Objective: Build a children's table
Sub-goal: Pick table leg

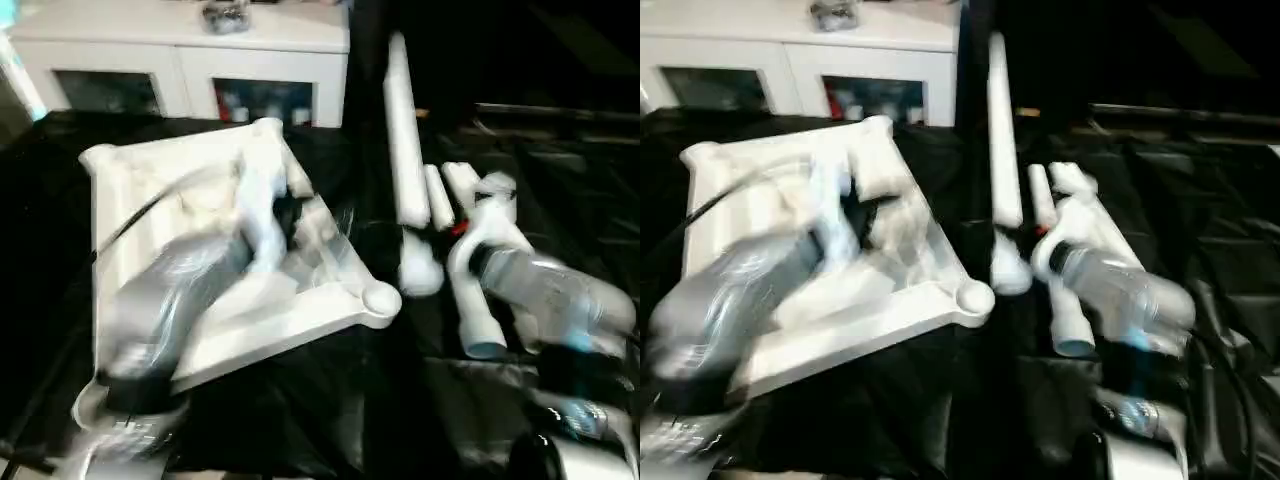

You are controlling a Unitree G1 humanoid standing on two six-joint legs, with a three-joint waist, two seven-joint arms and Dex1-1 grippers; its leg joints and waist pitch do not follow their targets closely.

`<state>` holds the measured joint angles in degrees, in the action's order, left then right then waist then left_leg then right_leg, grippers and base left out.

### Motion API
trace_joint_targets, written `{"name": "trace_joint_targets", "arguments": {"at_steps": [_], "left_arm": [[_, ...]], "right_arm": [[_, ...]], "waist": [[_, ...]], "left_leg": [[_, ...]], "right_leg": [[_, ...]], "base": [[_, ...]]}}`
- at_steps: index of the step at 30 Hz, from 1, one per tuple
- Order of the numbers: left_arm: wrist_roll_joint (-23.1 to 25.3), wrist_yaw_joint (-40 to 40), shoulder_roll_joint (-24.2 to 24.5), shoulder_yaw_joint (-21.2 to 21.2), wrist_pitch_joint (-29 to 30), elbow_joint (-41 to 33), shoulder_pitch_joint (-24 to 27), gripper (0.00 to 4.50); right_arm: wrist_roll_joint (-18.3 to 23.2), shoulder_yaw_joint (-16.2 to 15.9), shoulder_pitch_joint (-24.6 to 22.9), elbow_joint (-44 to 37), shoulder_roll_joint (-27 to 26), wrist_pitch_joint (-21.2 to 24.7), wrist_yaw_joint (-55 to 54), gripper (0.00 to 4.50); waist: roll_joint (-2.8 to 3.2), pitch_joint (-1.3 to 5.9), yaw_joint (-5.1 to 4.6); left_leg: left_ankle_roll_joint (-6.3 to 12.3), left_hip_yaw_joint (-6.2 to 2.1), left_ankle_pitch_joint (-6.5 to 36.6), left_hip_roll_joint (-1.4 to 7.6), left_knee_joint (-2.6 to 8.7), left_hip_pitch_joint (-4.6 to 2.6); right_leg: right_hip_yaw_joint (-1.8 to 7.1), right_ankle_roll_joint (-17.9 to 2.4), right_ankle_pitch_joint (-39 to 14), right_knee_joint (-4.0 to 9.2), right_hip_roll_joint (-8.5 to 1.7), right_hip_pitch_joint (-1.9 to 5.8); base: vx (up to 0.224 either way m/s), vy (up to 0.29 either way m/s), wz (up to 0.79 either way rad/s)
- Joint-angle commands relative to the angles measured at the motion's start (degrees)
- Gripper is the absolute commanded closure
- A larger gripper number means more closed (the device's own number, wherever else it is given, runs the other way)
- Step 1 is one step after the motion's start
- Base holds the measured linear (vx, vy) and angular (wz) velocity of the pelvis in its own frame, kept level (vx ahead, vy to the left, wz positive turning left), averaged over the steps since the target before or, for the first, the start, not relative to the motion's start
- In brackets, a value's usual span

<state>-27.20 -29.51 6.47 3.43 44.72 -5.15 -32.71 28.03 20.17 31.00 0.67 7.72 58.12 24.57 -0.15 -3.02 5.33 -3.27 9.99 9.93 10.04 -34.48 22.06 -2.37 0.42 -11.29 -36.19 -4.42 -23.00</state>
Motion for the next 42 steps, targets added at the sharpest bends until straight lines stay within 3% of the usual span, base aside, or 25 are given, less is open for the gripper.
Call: {"name": "trace_joint_targets", "arguments": {"at_steps": [1, 3, 4, 5, 9, 13, 18, 20, 23, 26, 28, 32, 33, 36, 38, 41, 42], "left_arm": [[-2.6, 3.4, -1.4, 2.7, 2.1, 2.3, -1.5, 0.0], [-5.4, 6.5, -5.5, 5.6, 3.8, 5.7, -4.3, 0.0], [-5.4, 6.5, -5.5, 5.6, 3.8, 5.7, -4.3, 0.0], [-6.5, 7.4, -6.9, 6.4, 4.3, 6.8, -5.4, 0.0], [-12.2, 10.6, -12.1, 9.8, 9.5, 8.9, -8.6, 0.0], [-17.6, 11.0, -14.2, 12.0, 10.7, 7.9, -9.5, 0.0], [-19.3, 12.1, -15.0, 13.2, 12.2, 6.3, -9.5, 0.0], [-18.4, 12.9, -14.9, 13.1, 12.5, 6.1, -9.4, 0.0], [-17.1, 15.5, -14.3, 12.3, 12.8, 5.8, -9.3, 0.35], [-15.7, 19.0, -14.0, 11.5, 12.3, 5.9, -9.7, 0.35], [-13.4, 22.2, -14.3, 11.1, 11.3, 6.7, -10.2, 0.75], [-12.0, 26.0, -15.7, 12.1, 9.9, 7.7, -11.0, 0.91], [-12.0, 26.3, -15.8, 12.2, 9.7, 7.8, -11.1, 1.2], [-12.5, 27.7, -16.4, 13.2, 8.8, 8.3, -11.9, 1.26], [-12.7, 28.4, -16.8, 13.3, 8.4, 8.3, -12.3, 1.65], [-12.7, 29.1, -17.4, 13.3, 8.0, 8.6, -12.5, 1.74], [-12.6, 29.3, -17.5, 13.5, 7.7, 8.8, -12.5, 1.83]], "right_arm": [[3.7, 0.4, -0.5, -3.4, 0.8, -0.6, 4.1, 2.63], [7.5, -0.3, -2.2, -6.4, 2.0, 1.8, 9.3, 2.63], [7.5, -0.3, -2.2, -6.4, 2.0, 1.8, 9.3, 2.63], [8.9, -0.9, -3.0, -7.3, 2.6, 2.5, 11.2, 2.63], [12.0, -4.3, -5.8, -10.2, 4.2, 2.1, 16.4, 2.63], [12.6, -5.3, -6.5, -11.1, 4.3, 2.2, 16.8, 2.63], [12.6, -6.8, -7.2, -11.5, 5.1, 1.6, 17.1, 2.63], [11.9, -7.8, -7.4, -11.8, 5.3, 0.8, 16.8, 2.63], [7.9, -10.9, -7.3, -12.6, 6.0, -2.0, 14.6, 2.63], [3.7, -14.1, -6.8, -13.2, 6.0, -4.7, 11.9, 2.63], [1.4, -16.6, -6.0, -13.7, 5.7, -5.5, 9.7, 2.63], [-2.9, -20.2, -5.3, -13.3, 4.8, -8.7, 5.7, 2.63], [-3.2, -20.4, -5.2, -13.2, 4.7, -8.9, 5.4, 2.63], [-4.6, -21.5, -5.3, -13.0, 4.2, -10.4, 4.3, 2.63], [-5.0, -21.8, -5.3, -12.8, 3.8, -10.9, 3.5, 2.63], [-5.4, -21.9, -5.1, -12.4, 3.4, -11.3, 2.6, 2.63], [-5.4, -22.0, -4.8, -12.4, 3.3, -11.4, 2.5, 2.63]], "waist": [[-0.75, 4.19, 0.42], [-0.88, 4.17, 0.45], [-1.1, 4.1, 0.27], [-1.05, 4.12, 0.65], [-1.5, 3.99, 1.08], [-1.66, 3.87, 1.2], [-1.51, 3.79, 1.21], [-1.53, 3.81, 1.3], [-1.53, 3.87, 1.34], [-1.49, 3.77, 1.27], [-1.5, 3.71, 1.14], [-1.42, 3.75, 1.09], [-1.41, 3.8, 1.01], [-1.02, 3.84, 1.06], [-1.42, 3.88, 0.97], [-1.17, 3.81, 1.03], [-0.69, 3.78, 1.1]], "left_leg": [[0.15, -0.37, 6.1, 1.85, 3.53, -0.73], [1.73, -0.41, 5.2, 1.9, 3.37, -0.74], [1.96, -0.33, 5.1, 1.82, 3.35, -0.55], [2.41, -0.3, 5.3, 1.92, 3.29, -0.83], [2.24, -0.43, 6.0, 2.11, 3.32, -0.71], [2.08, -0.42, 5.8, 2.03, 3.37, -0.59], [1.62, -0.59, 6.3, 2.16, 3.53, -0.66], [1.45, -0.61, 6.1, 2.17, 3.55, -0.62], [0.89, -0.66, 5.4, 2.23, 3.58, -0.57], [0.46, -0.67, 6.0, 2.18, 3.64, -0.59], [0.06, -0.76, 6.5, 2.2, 3.74, -0.6], [-0.32, -0.79, 6.9, 2.15, 3.79, -0.6], [-0.48, -0.78, 6.8, 2.13, 3.76, -0.58], [-0.2, -0.82, 6.6, 2.09, 3.75, -0.6], [-0.06, -0.79, 6.4, 2.1, 3.74, -0.6], [0.18, -0.79, 6.9, 2.09, 3.73, -0.58], [0.05, -0.84, 7.2, 2.08, 3.76, -0.62]], "right_leg": [[2.1, -11.2, -3.1, 3.84, -3.1, 3.43], [2.06, -11.6, -3.1, 4.09, -3.13, 3.36], [2.04, -11.7, -3.3, 4.1, -3.02, 3.49], [2.05, -11.8, -4.4, 4.3, -3.09, 3.33], [1.94, -11.8, -7.5, 4.66, -3.35, 3.27], [1.94, -11.1, -9.4, 4.83, -3.3, 3.16], [1.89, -9.7, -10.9, 5.05, -3.22, 3.01], [1.92, -9.2, -10.9, 5.04, -3.25, 3.04], [1.97, -8.5, -9.7, 4.9, -3.24, 3.04], [1.99, -7.9, -10.4, 5.05, -3.23, 2.97], [1.99, -7.1, -11.4, 5.17, -3.14, 2.9], [2.0, -6.6, -11.6, 5.21, -3.15, 2.89], [2.0, -6.7, -10.7, 5.15, -3.06, 2.81], [1.99, -7.5, -8.4, 4.91, -3.04, 2.9], [1.97, -7.9, -7.1, 4.84, -2.99, 2.98], [1.97, -8.4, -6.9, 4.83, -3.04, 2.98], [1.97, -8.4, -7.3, 4.82, -3.05, 2.94]], "base": [[0.0, 0.0, 0.0], [0.0, 0.0, 0.0], [0.0, 0.0, 0.0], [0.0, 0.0, 0.0], [0.0, 0.0, 0.0], [0.0, 0.0, 0.0], [0.0, 0.0, 0.0], [0.0, 0.0, 0.0], [0.0, 0.0, 0.0], [0.0, 0.0, 0.0], [0.0, 0.0, 0.0], [0.0, 0.0, 0.0], [0.0, 0.0, 0.0], [0.0, 0.0, 0.0], [0.0, 0.0, 0.0], [0.0, 0.0, 0.0], [0.0, 0.0, 0.0]]}}
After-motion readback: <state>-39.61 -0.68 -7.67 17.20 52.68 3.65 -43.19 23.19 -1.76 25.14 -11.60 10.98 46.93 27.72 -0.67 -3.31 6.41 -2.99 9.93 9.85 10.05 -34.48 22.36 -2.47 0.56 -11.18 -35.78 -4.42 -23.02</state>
